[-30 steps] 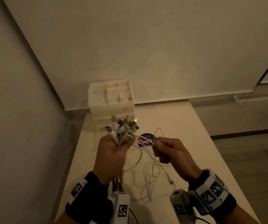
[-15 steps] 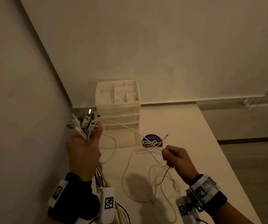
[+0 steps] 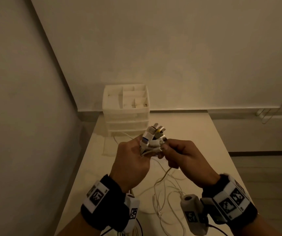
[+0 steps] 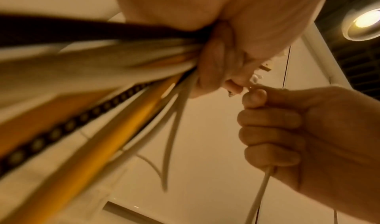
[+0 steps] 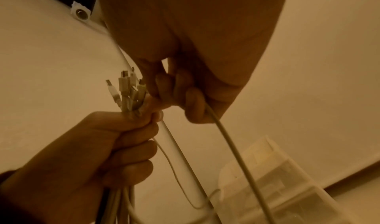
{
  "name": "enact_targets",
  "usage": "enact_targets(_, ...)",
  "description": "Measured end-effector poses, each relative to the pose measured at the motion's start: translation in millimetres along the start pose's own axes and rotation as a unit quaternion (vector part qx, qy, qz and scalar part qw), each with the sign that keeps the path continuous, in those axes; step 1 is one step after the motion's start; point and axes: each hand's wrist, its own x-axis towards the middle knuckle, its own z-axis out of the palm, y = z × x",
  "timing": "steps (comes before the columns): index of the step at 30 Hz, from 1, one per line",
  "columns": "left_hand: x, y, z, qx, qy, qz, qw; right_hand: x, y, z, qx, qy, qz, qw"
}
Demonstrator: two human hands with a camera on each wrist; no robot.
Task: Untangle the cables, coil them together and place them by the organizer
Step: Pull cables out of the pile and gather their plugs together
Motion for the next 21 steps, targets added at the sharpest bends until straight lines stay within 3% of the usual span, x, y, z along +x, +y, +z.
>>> enact_targets(2, 0, -1, -2, 0.008, 0.045, -0.007, 0.999, -4, -1, 0, 0.022, -0.017, -0.001, 1.000)
enact_targets(5, 7, -8, -14, -0.015, 0.120, -0.087, 0.989, -8, 13, -3, 0.039, -0.014, 0.005, 0.999)
enact_targets(10, 18, -43, -69, -0.073, 0.297, -0.192, 0.933, -25, 64, -19, -0.044, 0.017, 0.066, 0.997)
enact_targets(13, 15, -43, -79, -0.040, 0.275, -0.195, 0.941, -29, 80, -21, -0.098, 0.040, 0.088, 0.991)
enact_targets(17, 4, -25, -59, -0.016, 0.267, -0.161, 0.950, -12, 73, -10, -0.122, 0.062, 0.064, 0.989)
enact_targets(19, -1, -13, -42, -0.060, 0.193, -0.141, 0.969, -3, 61, -5, -0.128, 0.058, 0.041, 0.989)
enact_targets(21, -7, -4, -25, -0.062, 0.058, -0.102, 0.991, 4, 46, 0, -0.108, 0.041, 0.017, 0.993)
